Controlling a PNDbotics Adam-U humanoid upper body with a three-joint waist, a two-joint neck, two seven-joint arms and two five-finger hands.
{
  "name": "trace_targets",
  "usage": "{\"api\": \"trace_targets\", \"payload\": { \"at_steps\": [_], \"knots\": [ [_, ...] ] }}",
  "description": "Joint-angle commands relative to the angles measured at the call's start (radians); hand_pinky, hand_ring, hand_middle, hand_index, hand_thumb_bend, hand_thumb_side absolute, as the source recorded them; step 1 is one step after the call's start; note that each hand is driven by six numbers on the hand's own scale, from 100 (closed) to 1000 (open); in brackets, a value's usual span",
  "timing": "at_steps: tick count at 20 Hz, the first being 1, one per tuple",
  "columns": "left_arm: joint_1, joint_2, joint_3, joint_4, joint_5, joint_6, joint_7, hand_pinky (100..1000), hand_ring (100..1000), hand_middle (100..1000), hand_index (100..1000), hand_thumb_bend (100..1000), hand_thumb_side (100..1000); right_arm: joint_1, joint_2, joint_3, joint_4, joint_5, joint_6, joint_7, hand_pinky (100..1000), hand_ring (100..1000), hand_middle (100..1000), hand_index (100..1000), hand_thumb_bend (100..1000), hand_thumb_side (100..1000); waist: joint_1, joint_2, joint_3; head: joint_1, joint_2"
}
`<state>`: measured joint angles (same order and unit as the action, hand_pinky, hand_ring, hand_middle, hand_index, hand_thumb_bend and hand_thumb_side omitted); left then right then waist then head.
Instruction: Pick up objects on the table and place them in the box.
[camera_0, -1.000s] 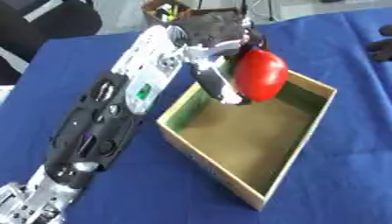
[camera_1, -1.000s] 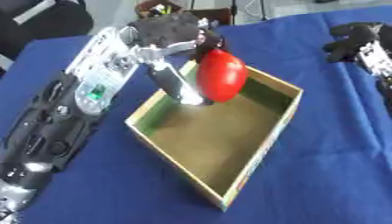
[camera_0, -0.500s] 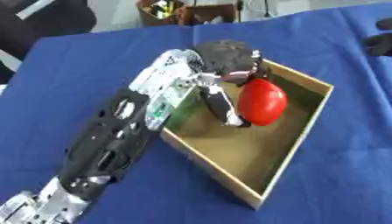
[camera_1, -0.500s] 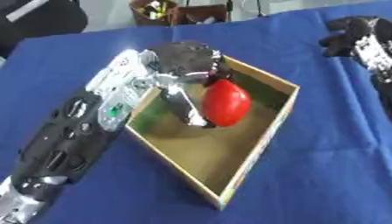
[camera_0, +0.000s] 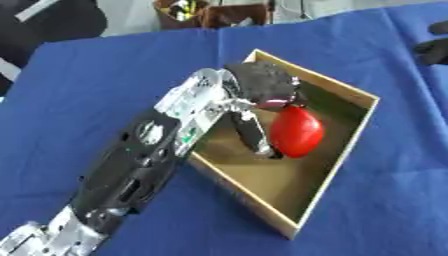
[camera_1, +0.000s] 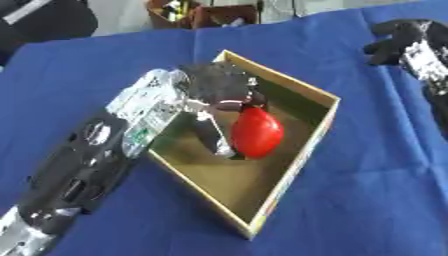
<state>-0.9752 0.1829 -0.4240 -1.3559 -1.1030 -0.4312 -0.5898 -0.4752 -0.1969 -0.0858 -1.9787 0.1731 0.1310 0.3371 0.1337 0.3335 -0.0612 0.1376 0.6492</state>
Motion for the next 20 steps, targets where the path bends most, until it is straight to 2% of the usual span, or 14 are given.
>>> {"api": "trace_targets", "payload": {
  "at_steps": [1, 3, 4, 6, 7, 12, 14, 16, 17, 18, 20],
  "knots": [
    [-0.012, 0.002, 0.002, -0.012, -0.018, -0.015, -0.026, 451, 702, 747, 950, 134, 572, -0.012, -0.004, 0.0, -0.021, -0.006, 0.001, 0.002, 771, 753, 489, 772, 100, 801, -0.01, -0.019, 0.0, -0.002, -0.008],
    [-0.013, 0.005, 0.005, -0.024, -0.038, -0.021, -0.043, 571, 795, 836, 1000, 275, 673, -0.011, -0.004, 0.001, -0.021, -0.006, 0.001, 0.004, 771, 753, 488, 772, 100, 801, -0.01, -0.02, 0.0, -0.003, -0.009],
    [-0.013, 0.006, 0.007, -0.031, -0.048, -0.022, -0.052, 580, 801, 843, 1000, 292, 687, -0.01, -0.004, 0.001, -0.021, -0.006, 0.002, 0.004, 771, 753, 488, 772, 100, 801, -0.011, -0.021, 0.001, -0.003, -0.009],
    [-0.015, 0.008, 0.013, -0.045, -0.069, -0.016, -0.069, 653, 856, 912, 1000, 458, 816, -0.009, -0.003, 0.001, -0.021, -0.006, 0.002, 0.004, 770, 752, 488, 772, 100, 802, -0.011, -0.022, 0.001, -0.003, -0.008],
    [-0.015, 0.01, 0.017, -0.053, -0.081, -0.008, -0.076, 668, 866, 930, 1000, 485, 838, -0.009, -0.002, 0.001, -0.021, -0.006, 0.002, 0.004, 770, 752, 488, 772, 100, 802, -0.011, -0.023, 0.0, -0.004, -0.009],
    [-0.01, 0.016, 0.041, -0.098, -0.12, 0.038, -0.084, 688, 882, 950, 1000, 470, 825, -0.007, 0.0, 0.0, -0.021, -0.007, 0.003, 0.002, 770, 751, 487, 772, 100, 803, -0.014, -0.028, 0.001, -0.005, -0.009],
    [-0.005, 0.02, 0.055, -0.12, -0.121, 0.052, -0.08, 698, 892, 963, 1000, 498, 853, -0.006, 0.001, 0.0, -0.021, -0.007, 0.003, 0.001, 770, 750, 487, 772, 100, 802, -0.015, -0.031, 0.002, -0.006, -0.009],
    [0.0, 0.025, 0.073, -0.143, -0.105, 0.062, -0.081, 686, 887, 958, 1000, 481, 856, -0.005, 0.003, -0.001, -0.021, -0.007, 0.003, 0.0, 770, 749, 487, 772, 100, 802, -0.016, -0.034, 0.003, -0.007, -0.011],
    [0.003, 0.029, 0.083, -0.157, -0.094, 0.068, -0.079, 658, 873, 947, 1000, 266, 929, -0.005, 0.003, -0.001, -0.021, -0.007, 0.003, -0.001, 770, 749, 487, 772, 100, 805, -0.016, -0.035, 0.004, -0.008, -0.013],
    [0.006, 0.033, 0.098, -0.176, -0.081, 0.078, -0.071, 644, 866, 931, 1000, 388, 843, -0.004, 0.003, -0.002, -0.021, -0.007, 0.004, -0.002, 769, 749, 487, 772, 100, 802, -0.017, -0.037, 0.005, -0.011, -0.015],
    [0.018, 0.043, 0.127, -0.22, -0.052, 0.099, -0.048, 610, 849, 909, 1000, 315, 853, -0.002, 0.003, -0.004, -0.021, -0.006, 0.004, -0.005, 769, 749, 487, 772, 100, 802, -0.019, -0.039, 0.008, -0.016, -0.015]
  ]
}}
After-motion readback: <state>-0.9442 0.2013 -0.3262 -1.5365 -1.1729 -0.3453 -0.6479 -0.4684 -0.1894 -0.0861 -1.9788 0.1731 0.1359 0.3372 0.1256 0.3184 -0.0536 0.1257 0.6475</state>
